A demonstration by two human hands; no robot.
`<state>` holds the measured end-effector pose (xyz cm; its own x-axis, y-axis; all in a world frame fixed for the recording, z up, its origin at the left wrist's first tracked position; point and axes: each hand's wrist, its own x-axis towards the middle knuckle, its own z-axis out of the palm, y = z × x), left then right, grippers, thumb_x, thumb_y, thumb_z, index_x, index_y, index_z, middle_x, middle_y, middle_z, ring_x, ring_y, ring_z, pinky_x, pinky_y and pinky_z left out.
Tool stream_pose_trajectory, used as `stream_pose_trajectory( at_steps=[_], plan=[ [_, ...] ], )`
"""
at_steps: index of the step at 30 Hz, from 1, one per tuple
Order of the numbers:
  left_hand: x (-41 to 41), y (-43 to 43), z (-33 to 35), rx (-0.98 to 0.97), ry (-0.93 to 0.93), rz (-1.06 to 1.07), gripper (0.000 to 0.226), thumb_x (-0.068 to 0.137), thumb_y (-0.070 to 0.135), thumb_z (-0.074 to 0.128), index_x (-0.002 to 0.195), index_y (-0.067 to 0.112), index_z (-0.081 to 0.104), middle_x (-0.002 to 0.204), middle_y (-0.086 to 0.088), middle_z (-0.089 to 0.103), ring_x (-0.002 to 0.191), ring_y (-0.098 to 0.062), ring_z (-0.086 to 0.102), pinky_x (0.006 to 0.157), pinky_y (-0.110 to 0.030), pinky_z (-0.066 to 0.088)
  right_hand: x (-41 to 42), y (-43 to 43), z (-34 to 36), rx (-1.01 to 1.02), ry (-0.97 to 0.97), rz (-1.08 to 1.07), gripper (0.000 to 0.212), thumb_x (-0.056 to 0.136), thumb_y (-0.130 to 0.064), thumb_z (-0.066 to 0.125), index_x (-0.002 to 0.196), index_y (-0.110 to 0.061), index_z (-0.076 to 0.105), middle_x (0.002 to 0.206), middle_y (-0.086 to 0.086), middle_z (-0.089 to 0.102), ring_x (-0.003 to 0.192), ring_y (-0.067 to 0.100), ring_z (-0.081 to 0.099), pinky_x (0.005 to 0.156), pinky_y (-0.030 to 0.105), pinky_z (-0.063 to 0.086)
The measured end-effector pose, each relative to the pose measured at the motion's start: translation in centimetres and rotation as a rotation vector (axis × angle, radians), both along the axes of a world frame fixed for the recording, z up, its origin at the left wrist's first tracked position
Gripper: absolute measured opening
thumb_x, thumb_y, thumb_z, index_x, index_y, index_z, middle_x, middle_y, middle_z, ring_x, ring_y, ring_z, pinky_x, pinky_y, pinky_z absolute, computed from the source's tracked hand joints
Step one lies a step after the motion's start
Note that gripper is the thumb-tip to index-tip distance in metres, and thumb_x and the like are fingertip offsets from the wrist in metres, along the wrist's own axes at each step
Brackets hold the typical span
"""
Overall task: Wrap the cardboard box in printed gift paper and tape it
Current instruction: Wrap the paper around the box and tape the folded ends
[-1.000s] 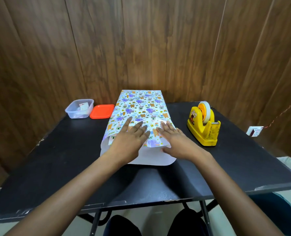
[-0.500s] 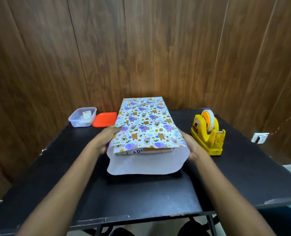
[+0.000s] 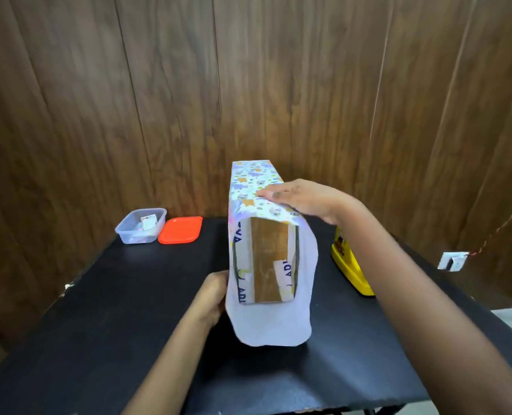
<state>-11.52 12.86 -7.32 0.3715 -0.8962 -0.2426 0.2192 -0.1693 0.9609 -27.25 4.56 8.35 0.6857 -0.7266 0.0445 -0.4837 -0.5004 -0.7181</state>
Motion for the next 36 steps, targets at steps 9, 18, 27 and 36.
stream_pose_trajectory(
  at_steps=[9,18,27,36],
  plan=[
    [3.3,-1.9,12.4,-0.403,-0.659,-0.103,0.037,0.099,0.024,0.042,0.135,0.016,0.049,0.134,0.017,0.043,0.131,0.0,0.029,0.1,-0.018,0.021,3.0,1.0,1.1,-0.18,0.234,-0.001,0.048,0.102,-0.04,0.029,0.13,-0.01,0.055,0.133,0.009,0.055,0.117,0.024,0.053,0.099,0.031,0.037],
    [3.6,1.6,13.4,-0.362,-0.633,-0.265,0.035,0.097,0.023,0.045,0.13,0.018,0.054,0.127,0.02,0.053,0.116,0.01,0.047,0.101,-0.01,0.035,1.9,-1.4,0.9,-0.154,0.297,0.004,0.037,0.102,-0.03,0.036,0.133,-0.019,0.053,0.135,-0.007,0.052,0.12,0.015,0.049,0.095,0.026,0.034],
    [-2.6,4.2,11.8,-0.158,-1.696,0.085,0.064,0.09,0.013,0.043,0.149,0.012,0.017,0.156,-0.001,0.018,0.145,-0.011,0.008,0.111,-0.02,0.01,3.4,-1.1,0.8,-0.174,0.257,0.025,0.037,0.1,-0.035,0.04,0.12,-0.014,0.062,0.129,0.009,0.06,0.107,0.023,0.059,0.096,0.033,0.041],
    [-3.6,5.4,9.4,-0.109,-2.058,0.155,0.044,0.051,-0.003,0.057,0.092,-0.011,0.069,0.091,-0.028,0.069,0.087,-0.035,0.07,0.081,-0.041,0.054,4.8,-0.3,0.9,-0.254,0.51,0.197,0.046,0.102,-0.045,0.022,0.147,-0.042,0.019,0.158,-0.011,0.014,0.146,0.016,0.01,0.116,0.034,0.008]
  ],
)
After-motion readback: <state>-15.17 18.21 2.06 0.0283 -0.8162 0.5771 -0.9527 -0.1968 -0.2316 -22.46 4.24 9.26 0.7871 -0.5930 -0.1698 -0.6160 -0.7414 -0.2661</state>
